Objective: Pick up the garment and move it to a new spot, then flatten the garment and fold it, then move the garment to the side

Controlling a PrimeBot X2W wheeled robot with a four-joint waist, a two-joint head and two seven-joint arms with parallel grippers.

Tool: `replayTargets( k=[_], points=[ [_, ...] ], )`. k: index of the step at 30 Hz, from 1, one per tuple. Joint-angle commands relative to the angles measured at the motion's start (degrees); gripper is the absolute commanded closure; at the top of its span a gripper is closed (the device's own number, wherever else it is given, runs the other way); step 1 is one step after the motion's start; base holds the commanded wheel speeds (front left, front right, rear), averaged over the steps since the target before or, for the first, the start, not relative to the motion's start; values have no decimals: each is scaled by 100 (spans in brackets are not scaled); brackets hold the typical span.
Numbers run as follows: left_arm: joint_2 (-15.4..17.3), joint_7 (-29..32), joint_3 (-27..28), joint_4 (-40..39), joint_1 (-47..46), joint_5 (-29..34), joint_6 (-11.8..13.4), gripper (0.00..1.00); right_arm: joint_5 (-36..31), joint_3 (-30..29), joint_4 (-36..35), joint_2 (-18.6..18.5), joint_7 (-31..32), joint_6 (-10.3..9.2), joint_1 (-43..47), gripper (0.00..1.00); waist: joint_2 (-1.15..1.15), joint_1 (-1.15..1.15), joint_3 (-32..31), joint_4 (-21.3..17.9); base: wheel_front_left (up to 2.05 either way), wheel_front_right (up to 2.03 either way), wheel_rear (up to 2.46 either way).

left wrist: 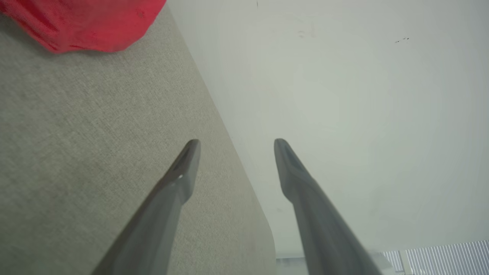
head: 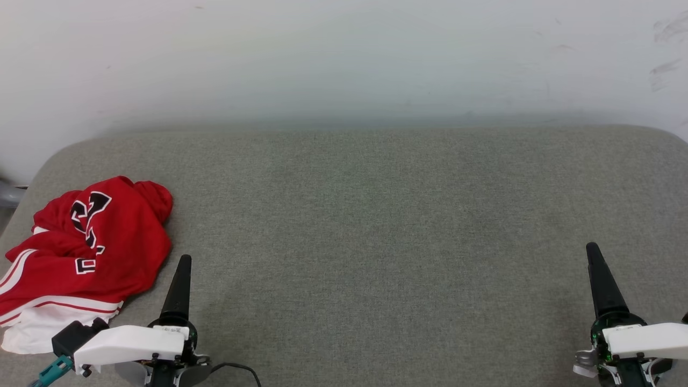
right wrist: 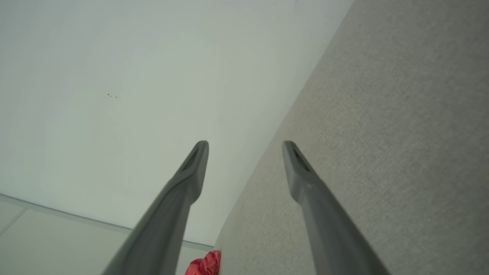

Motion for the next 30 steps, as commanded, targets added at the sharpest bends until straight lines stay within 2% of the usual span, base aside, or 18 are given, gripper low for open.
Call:
replayTargets(
  k=[1,12,30],
  points=[
    [15,-44,-9,-130,-127,154,33,0,-186,7,-149,-7,-48,0,-65,0,0,0,0,1,0,0,0],
    [18,-292,-175,-313,-74,1317,266,0,-1659,150,-466,-7,-296,0,46,0,0,0,-3,12,0,0,0],
    [21,-639,-383,-400,7,3053,478,0,-3348,238,-617,-6,-648,0,218,0,0,0,-1,27,0,0,0]
  ],
)
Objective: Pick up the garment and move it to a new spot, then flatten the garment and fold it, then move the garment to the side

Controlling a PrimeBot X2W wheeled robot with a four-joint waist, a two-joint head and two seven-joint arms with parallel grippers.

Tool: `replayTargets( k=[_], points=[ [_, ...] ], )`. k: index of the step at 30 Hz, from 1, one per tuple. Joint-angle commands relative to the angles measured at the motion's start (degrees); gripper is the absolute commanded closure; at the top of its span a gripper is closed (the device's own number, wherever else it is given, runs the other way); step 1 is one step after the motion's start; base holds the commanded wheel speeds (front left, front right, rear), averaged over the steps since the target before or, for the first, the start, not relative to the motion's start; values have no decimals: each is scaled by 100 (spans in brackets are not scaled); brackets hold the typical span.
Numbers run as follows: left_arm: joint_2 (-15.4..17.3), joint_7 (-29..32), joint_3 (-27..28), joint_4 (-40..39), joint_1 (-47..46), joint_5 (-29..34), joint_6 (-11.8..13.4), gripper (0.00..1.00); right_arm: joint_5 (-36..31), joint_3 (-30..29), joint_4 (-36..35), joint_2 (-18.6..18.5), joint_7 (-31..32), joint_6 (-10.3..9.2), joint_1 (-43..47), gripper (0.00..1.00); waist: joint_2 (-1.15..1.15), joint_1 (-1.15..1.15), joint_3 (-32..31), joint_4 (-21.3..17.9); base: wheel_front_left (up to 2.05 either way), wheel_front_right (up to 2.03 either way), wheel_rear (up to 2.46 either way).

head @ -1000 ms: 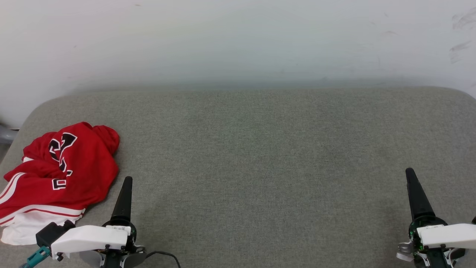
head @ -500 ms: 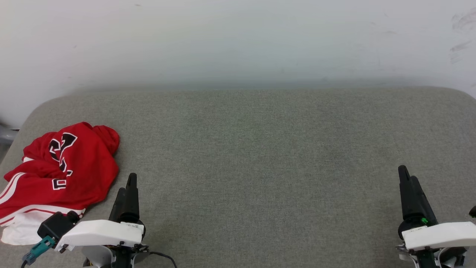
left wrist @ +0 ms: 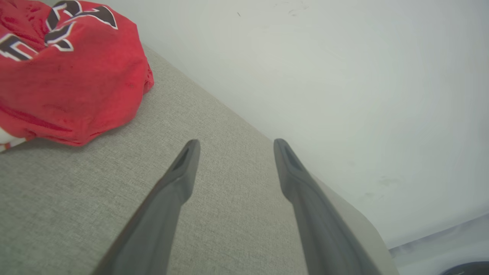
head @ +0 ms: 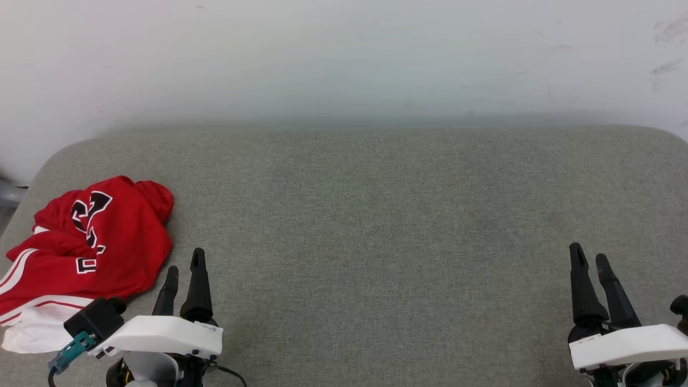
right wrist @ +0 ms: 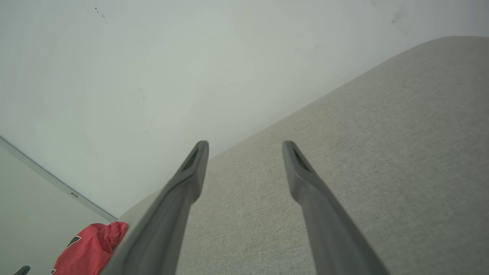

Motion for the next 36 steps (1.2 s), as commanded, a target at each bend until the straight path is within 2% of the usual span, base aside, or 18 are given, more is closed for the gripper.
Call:
replayTargets(
  k=[1,20,36],
  points=[
    [15,-68,-23,-104,-2,241,37,0,-258,2,-111,-7,-81,0,-4,0,0,0,-3,2,0,0,0],
    [19,-371,-187,-183,67,1629,165,0,-1632,-13,-219,-5,-386,0,134,0,0,0,-12,16,0,0,0],
    [21,-580,-246,-254,142,2542,213,0,-2485,-12,-382,-4,-596,0,230,0,0,0,-25,14,0,0,0]
  ],
)
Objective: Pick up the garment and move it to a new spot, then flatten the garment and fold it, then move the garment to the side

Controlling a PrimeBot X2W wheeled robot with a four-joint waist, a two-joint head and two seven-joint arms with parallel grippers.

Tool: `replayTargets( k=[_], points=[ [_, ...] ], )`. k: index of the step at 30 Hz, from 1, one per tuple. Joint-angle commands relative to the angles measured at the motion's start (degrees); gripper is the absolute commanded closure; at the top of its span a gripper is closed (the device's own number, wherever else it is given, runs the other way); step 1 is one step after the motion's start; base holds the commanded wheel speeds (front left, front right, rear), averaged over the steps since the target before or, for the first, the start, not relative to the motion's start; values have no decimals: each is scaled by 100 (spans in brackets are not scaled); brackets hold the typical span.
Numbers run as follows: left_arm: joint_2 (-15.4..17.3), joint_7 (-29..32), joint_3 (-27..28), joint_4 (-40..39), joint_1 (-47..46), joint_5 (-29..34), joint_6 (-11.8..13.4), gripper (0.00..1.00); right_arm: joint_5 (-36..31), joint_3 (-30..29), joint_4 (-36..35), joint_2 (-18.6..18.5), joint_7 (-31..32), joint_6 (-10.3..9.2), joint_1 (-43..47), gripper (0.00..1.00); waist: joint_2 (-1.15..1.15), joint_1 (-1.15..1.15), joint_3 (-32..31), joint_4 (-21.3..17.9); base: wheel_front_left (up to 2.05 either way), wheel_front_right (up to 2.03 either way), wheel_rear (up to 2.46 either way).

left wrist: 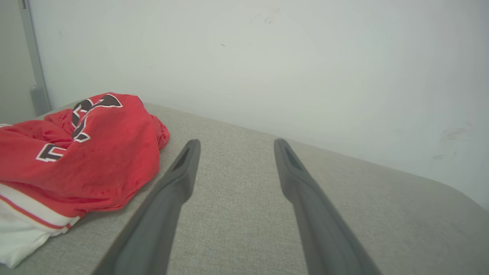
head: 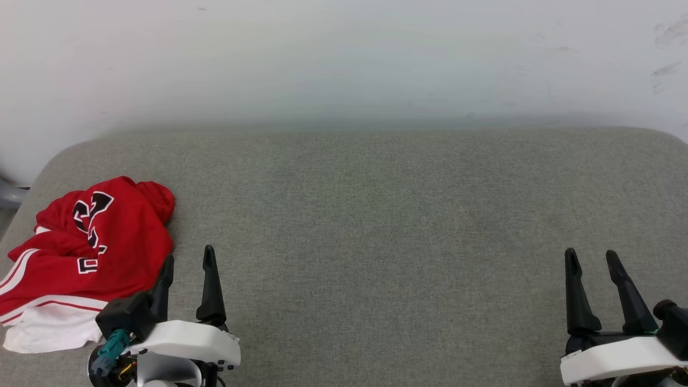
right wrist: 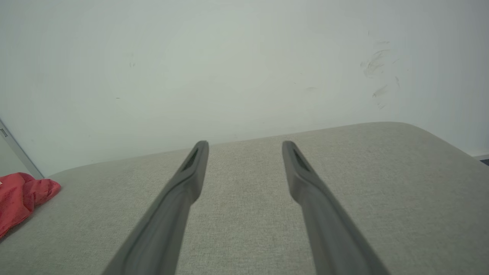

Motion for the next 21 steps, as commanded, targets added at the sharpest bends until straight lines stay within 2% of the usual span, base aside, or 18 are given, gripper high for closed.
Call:
replayTargets(
  k=[1,21],
  points=[
    [17,-51,-23,-60,37,152,25,0,-144,-3,-88,-3,-61,-2,14,0,0,0,4,0,0,0,0],
    [19,-285,-72,-43,97,1029,89,0,-929,-17,-282,-2,-297,-2,125,0,0,0,11,-19,0,0,0]
  ],
)
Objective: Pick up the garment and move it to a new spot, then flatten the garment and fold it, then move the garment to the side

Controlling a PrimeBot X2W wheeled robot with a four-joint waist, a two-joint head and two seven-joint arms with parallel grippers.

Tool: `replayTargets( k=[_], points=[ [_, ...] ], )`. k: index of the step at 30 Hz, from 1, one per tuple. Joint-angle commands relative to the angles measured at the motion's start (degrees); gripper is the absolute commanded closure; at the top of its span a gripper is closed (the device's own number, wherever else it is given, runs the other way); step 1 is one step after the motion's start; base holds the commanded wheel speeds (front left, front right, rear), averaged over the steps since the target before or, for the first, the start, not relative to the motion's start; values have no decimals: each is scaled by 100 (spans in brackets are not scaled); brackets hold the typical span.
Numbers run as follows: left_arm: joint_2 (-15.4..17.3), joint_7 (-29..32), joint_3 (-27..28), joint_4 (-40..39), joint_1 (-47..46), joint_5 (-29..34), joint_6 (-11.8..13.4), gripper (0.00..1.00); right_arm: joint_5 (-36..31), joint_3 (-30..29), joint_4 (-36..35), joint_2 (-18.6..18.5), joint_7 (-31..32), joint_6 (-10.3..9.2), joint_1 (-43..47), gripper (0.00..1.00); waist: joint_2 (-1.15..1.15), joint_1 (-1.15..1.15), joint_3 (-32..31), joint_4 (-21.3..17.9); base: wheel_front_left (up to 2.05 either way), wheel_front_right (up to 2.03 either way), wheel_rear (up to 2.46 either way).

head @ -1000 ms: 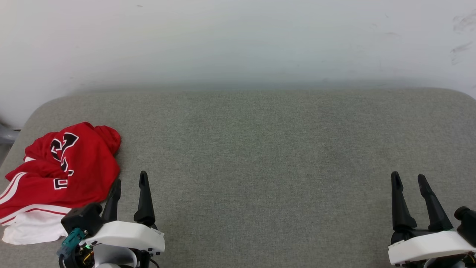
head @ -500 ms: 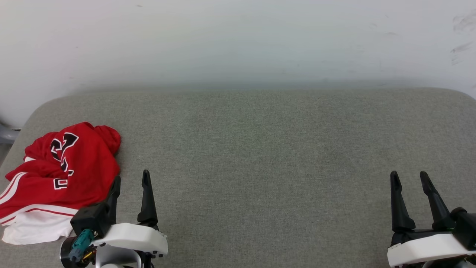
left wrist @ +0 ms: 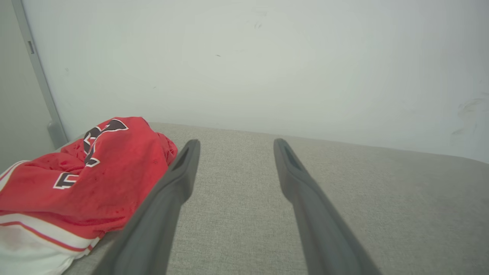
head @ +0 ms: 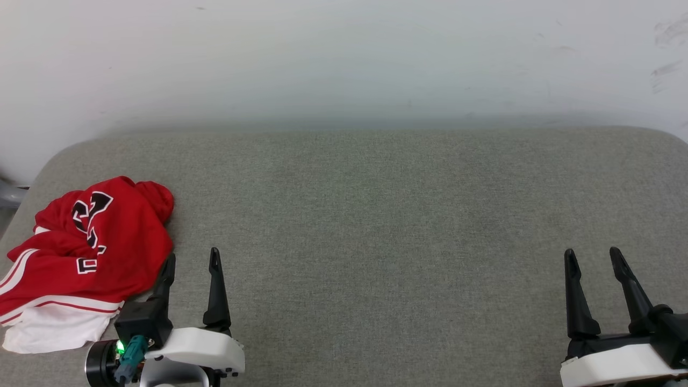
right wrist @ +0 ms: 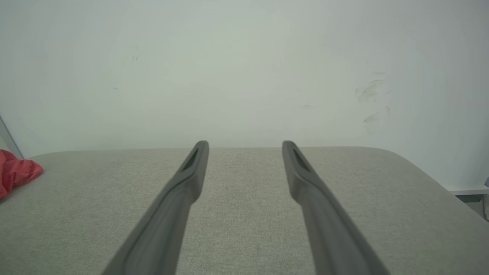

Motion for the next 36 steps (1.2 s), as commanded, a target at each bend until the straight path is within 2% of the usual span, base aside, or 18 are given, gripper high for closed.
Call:
replayTargets(
  k=[1,13,17,27,36],
  points=[
    [14,-38,-6,-15,32,87,35,0,-106,-2,-57,-2,-59,-2,11,0,0,0,0,1,0,0,0],
    [15,-163,-31,63,47,473,43,0,-364,-14,-95,0,-173,-3,98,0,0,0,5,6,0,0,0],
    [15,-204,-9,80,52,466,24,0,-402,-7,-82,0,-211,-3,111,0,0,0,6,11,0,0,0],
    [15,-192,56,193,63,112,-112,0,43,21,34,0,-203,-3,114,0,0,0,8,11,0,0,0],
    [14,-192,84,262,25,107,-167,0,126,39,89,1,-203,-3,132,0,0,0,6,22,0,0,0]
  ],
)
